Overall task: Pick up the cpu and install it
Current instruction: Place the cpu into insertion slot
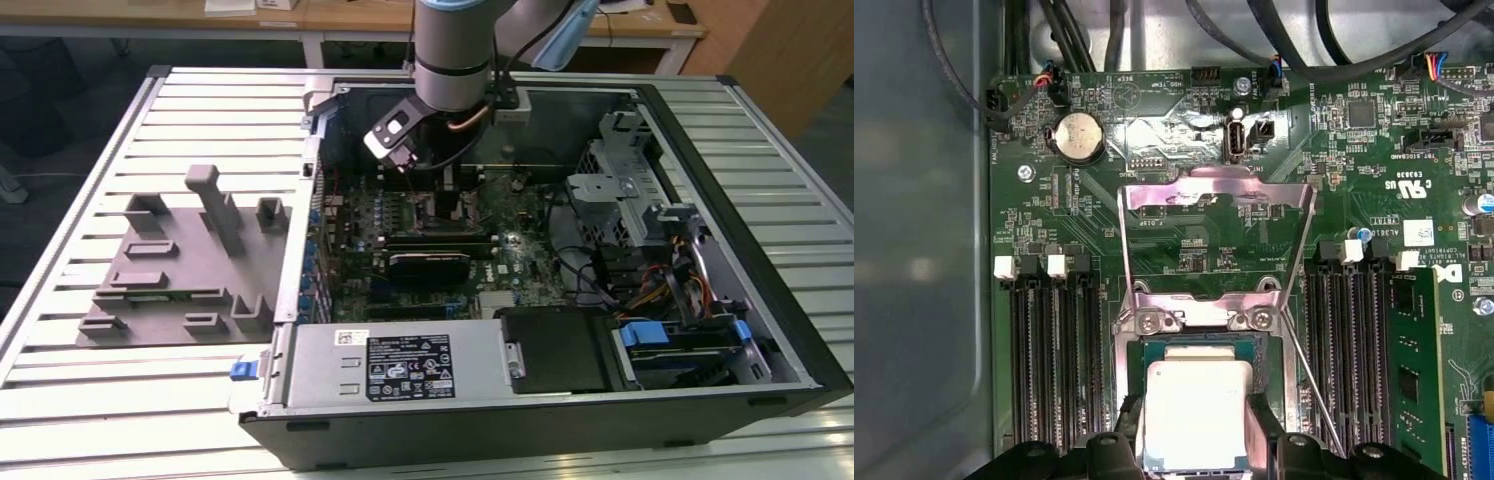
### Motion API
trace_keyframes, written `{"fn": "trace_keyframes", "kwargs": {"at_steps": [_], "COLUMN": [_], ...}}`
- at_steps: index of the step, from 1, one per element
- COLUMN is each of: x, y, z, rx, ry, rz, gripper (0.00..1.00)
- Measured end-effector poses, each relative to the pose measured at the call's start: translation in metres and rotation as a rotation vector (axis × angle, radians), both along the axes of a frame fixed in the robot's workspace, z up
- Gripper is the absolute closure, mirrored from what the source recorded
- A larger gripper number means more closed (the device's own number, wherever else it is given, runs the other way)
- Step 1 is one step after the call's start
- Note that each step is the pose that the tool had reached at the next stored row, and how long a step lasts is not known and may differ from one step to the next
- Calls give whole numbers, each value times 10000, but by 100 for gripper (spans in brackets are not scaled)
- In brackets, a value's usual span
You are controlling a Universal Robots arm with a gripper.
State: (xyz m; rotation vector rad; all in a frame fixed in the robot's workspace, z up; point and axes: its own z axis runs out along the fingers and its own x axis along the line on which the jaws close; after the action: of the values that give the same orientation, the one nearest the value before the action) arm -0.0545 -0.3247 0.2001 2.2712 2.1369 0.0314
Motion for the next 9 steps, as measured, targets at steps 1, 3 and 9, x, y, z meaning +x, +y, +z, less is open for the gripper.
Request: {"fn": "trace_keyframes", "kwargs": {"at_steps": [1, 3, 9], "x": [0, 0, 1], "y": [0, -1, -1], "z": [-5, -17, -44], "rx": [0, -3, -6], "ry": [-1, 1, 12], "rz": [0, 0, 1], "gripper": [48, 48, 48]}}
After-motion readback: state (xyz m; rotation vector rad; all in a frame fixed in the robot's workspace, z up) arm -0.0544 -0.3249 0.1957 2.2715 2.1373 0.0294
